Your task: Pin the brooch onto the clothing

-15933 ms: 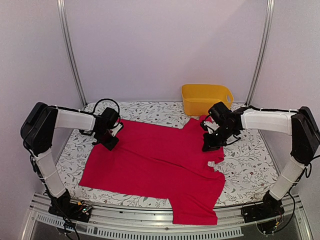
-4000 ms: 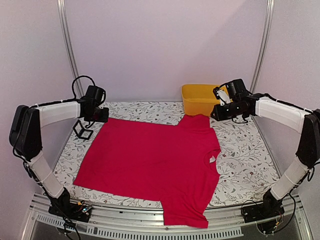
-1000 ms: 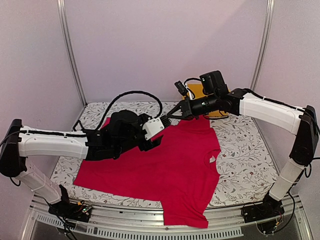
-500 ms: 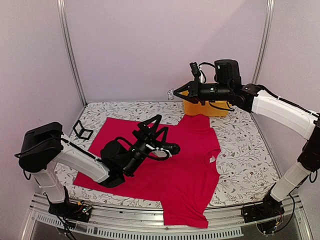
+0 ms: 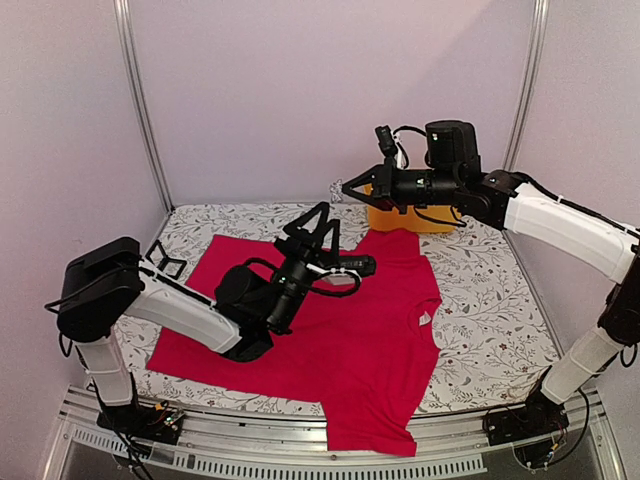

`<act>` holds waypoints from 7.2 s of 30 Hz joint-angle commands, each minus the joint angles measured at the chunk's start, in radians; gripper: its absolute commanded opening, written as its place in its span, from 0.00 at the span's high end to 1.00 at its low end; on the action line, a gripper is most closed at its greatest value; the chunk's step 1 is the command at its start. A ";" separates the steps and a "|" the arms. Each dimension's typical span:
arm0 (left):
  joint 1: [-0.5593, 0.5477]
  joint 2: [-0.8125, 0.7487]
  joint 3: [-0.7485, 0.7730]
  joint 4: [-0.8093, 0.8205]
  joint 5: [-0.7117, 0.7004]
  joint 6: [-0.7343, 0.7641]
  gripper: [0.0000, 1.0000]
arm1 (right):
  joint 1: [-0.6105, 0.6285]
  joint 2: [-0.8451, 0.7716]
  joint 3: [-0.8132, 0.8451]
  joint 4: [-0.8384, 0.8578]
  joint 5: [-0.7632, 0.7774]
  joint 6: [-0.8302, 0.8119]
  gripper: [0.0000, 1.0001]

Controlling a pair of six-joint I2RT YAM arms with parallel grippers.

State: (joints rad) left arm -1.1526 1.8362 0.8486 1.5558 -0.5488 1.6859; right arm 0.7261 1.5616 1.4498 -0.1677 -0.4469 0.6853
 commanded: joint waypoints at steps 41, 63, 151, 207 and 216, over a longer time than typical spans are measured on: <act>0.091 0.138 0.191 0.284 -0.094 0.092 0.80 | 0.010 -0.041 -0.027 0.014 -0.001 -0.019 1.00; 0.074 0.151 0.215 0.284 -0.068 0.144 0.89 | 0.010 -0.037 -0.032 0.019 0.001 -0.019 1.00; 0.256 -0.333 0.465 -1.880 1.109 -1.611 1.00 | 0.026 -0.123 -0.130 -0.231 -0.339 -0.981 0.68; 0.257 -0.513 0.216 -1.226 0.975 -1.830 0.49 | 0.024 -0.253 -0.306 0.410 -0.268 -0.499 1.00; 0.255 -0.456 0.274 -1.200 1.029 -1.897 0.82 | 0.024 -0.264 -0.326 0.453 -0.286 -0.472 1.00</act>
State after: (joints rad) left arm -0.8963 1.3632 1.0893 0.2993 0.4480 -0.1711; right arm 0.7460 1.3277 1.1431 0.2295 -0.7170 0.1871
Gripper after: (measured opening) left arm 0.220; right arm 0.005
